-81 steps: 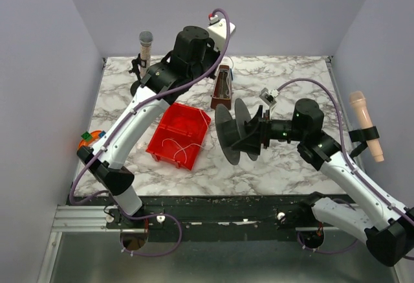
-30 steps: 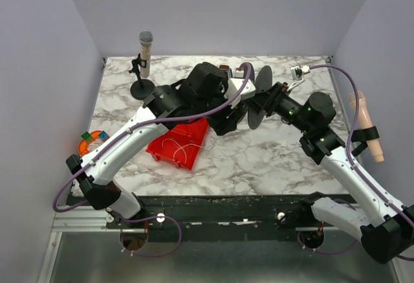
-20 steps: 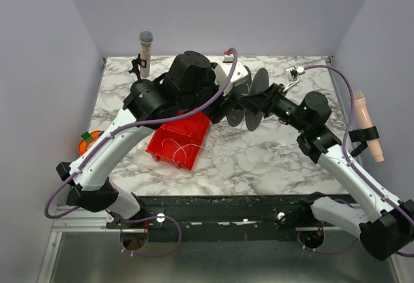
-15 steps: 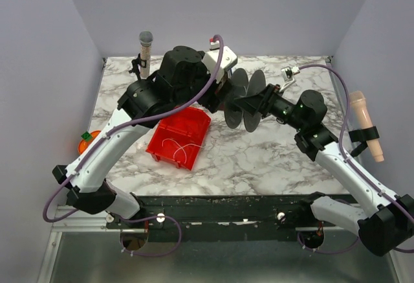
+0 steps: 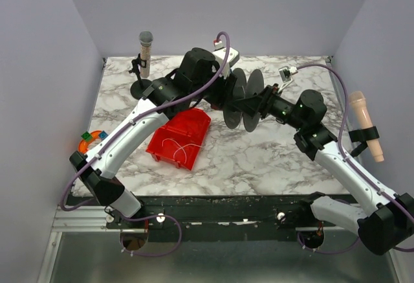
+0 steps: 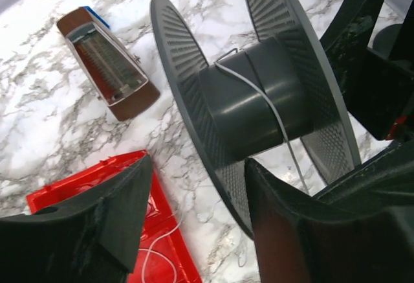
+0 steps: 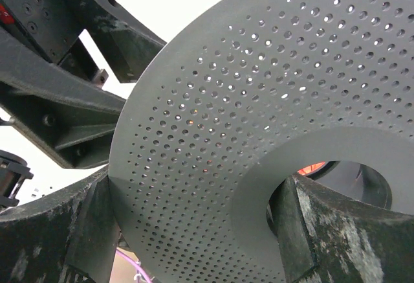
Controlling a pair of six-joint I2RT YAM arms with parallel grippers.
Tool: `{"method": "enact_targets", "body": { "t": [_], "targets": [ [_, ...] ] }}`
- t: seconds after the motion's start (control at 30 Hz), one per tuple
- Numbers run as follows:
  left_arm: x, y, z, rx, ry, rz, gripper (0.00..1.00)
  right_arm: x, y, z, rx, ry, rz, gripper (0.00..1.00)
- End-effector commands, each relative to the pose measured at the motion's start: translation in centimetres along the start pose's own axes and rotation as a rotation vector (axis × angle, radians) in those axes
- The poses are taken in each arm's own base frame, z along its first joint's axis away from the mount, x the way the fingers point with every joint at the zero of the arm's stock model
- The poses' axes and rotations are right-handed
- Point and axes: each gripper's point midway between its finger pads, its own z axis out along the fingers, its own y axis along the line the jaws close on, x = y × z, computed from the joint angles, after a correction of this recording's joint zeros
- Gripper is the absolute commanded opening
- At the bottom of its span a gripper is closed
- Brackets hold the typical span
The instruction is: Wrap the cables
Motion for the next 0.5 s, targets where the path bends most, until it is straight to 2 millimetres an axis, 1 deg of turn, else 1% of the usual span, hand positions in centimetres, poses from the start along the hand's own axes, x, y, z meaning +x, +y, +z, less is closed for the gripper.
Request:
{"method": "enact_targets", "body": {
  "t": [0.0, 0.03, 0.13, 0.2, 0.23, 0.47],
  "targets": [
    [0.8, -1.2, 2.0, 0.064, 0.029, -0.060, 0.58, -2.2, 2.3, 0.4, -0.104, -0.057, -0.084, 0.01],
    [1.2, -1.5, 2.2, 0.078, 0.044, -0.065, 0.53, -2.3, 2.5, 0.4, -0.110, -0.057, -0.087, 0.01],
    [1.4, -1.7, 2.2, 0.091, 0.052, -0.081, 0.25, -2.3, 2.3, 0.6, -0.110, -0.047, -0.103, 0.01],
    [1.3, -1.4, 1.9, 0.086, 0.045, -0.100, 0.03, -2.1, 2.2, 0.8, -0.109, -0.033, -0.109, 0.01],
    [1.3, -1.3, 1.8, 0.089, 0.047, -0.115, 0.00, -2.0, 2.1, 0.9, -0.106, -0.027, -0.107, 0.01],
    [1.2, -0.4, 0.8, 0.133, 0.058, -0.291, 0.00, -2.0, 1.1, 1.9, -0.067, 0.020, -0.150, 0.01]
  ]
}}
